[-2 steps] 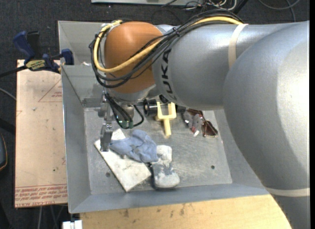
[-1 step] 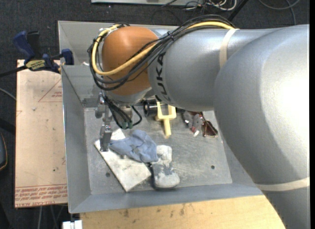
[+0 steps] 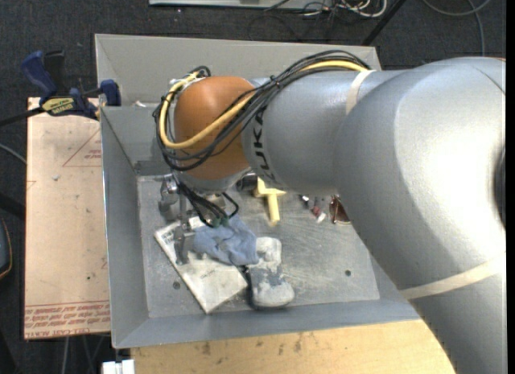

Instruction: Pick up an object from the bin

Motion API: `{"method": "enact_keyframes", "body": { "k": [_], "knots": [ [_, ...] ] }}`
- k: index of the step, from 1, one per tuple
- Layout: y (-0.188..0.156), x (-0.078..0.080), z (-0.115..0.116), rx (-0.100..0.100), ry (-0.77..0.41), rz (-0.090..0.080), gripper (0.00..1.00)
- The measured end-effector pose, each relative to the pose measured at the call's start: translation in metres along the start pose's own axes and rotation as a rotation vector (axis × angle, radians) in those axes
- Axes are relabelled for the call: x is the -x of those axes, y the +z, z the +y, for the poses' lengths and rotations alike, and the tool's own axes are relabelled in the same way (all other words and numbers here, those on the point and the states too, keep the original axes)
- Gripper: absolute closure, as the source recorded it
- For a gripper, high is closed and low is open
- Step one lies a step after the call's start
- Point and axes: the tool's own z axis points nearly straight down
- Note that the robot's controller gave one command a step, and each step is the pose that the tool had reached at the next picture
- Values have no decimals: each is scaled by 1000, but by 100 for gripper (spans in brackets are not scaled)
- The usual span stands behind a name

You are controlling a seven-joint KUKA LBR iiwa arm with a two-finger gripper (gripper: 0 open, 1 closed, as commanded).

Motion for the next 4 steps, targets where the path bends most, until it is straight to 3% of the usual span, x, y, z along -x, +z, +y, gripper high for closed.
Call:
{"method": "enact_keyframes", "body": {
  "k": [1,2,3,4],
  "knots": [
    [-2,55,-10,1,-57,-6,100],
    [-2,55,-10,1,-57,-5,100],
    [-39,45,-4,0,-53,10,100],
    [-74,57,-19,1,-57,-8,100]
  ]
}}
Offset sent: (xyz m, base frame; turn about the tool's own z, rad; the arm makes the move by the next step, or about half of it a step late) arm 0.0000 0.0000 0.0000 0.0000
